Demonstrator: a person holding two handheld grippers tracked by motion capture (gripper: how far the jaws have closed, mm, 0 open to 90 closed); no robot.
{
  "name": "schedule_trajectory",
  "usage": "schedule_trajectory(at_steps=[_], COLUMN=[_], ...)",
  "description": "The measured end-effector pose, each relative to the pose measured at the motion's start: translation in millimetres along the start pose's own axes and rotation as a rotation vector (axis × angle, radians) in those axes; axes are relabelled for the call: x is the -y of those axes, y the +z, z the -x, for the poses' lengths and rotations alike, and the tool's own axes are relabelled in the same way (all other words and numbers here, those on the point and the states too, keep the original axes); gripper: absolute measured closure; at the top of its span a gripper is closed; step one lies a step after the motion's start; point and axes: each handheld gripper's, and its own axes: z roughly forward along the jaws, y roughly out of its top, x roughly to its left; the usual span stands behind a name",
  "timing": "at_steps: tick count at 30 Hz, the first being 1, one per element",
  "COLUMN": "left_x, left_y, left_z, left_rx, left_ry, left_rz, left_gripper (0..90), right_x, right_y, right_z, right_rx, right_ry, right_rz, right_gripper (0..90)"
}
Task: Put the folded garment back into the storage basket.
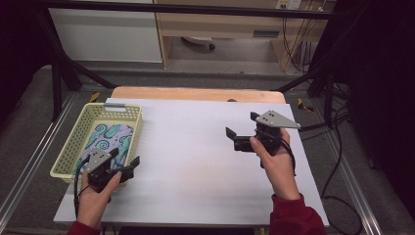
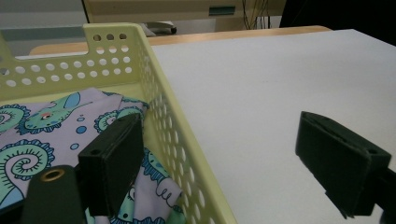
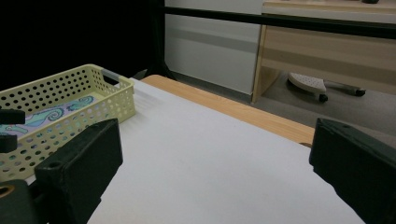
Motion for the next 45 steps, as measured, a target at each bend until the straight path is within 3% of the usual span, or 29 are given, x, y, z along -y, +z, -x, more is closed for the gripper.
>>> schedule_trajectory(at_steps=[7, 23, 45], left_x=[0.3, 0.6, 0.9], left_y=[0.2, 0.2, -0.3], left_z=[-0.1, -0.8, -1.4], left_rx=[-0.002, -0.006, -0.016], left_ry=[0.003, -0.003, -0.006], left_rz=[-0.003, -0.006, -0.004], left_gripper=[15.7, 15.1, 15.1], right_x=[-0.4, 0.7, 10.8], right_y=[-12.1, -29.8, -49.9], right_z=[13.8, 31.0, 46.1], right_rx=[0.038, 0.098, 0.14], right_ry=[0.013, 0.029, 0.031], right_rz=[0.021, 0.057, 0.047], right_gripper=[3.1, 4.0, 3.9])
